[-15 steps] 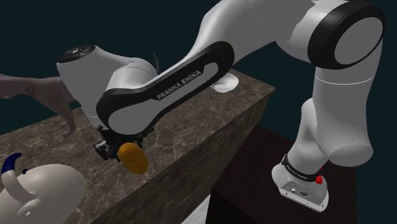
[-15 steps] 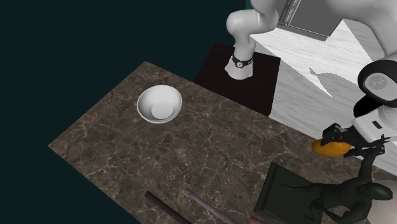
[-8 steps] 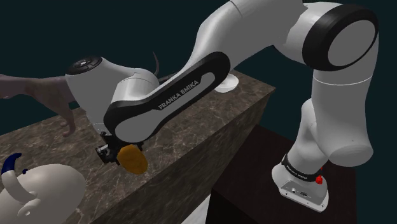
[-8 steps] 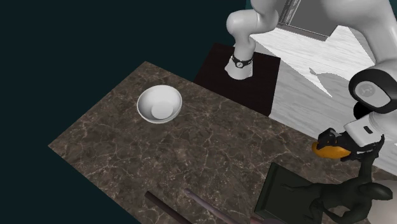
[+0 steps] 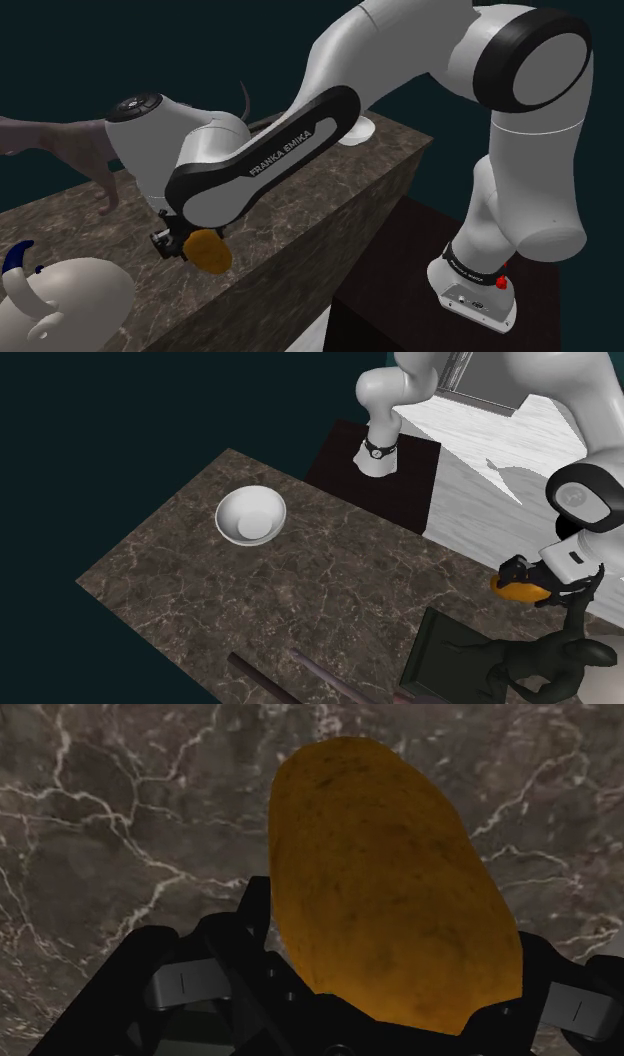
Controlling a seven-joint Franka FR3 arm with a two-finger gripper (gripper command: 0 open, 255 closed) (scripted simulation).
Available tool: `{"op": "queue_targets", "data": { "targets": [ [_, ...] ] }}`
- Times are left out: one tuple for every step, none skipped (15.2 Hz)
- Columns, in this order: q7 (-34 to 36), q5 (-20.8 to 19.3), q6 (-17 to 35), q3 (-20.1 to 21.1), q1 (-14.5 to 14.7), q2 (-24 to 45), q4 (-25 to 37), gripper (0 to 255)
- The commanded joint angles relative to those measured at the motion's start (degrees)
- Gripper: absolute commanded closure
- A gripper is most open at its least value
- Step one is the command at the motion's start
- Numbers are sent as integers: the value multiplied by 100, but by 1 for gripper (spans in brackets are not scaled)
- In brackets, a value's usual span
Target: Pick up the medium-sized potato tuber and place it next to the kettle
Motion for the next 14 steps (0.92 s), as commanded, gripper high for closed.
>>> {"op": "queue_targets", "data": {
  "targets": [
    [16,9,-40,16,28,100,-71,0],
    [-11,11,-19,7,7,96,-94,0],
    [-15,19,-35,10,3,67,-107,0],
    [4,8,-4,10,15,93,-114,0],
    [5,-2,7,4,18,139,-80,0],
    [-15,20,-58,9,11,82,-67,0],
    [-35,52,-217,24,11,1,14,0],
    [-54,82,-380,39,11,-74,103,0],
    [-72,109,-544,53,13,-143,202,0],
    [-85,129,-676,63,16,-192,285,0],
    [-85,129,-676,63,16,-192,286,0],
    [-85,129,-676,63,16,-193,285,0],
    [-85,129,-676,63,16,-192,285,0],
    [-85,129,-676,63,16,-192,285,0]
  ]
}}
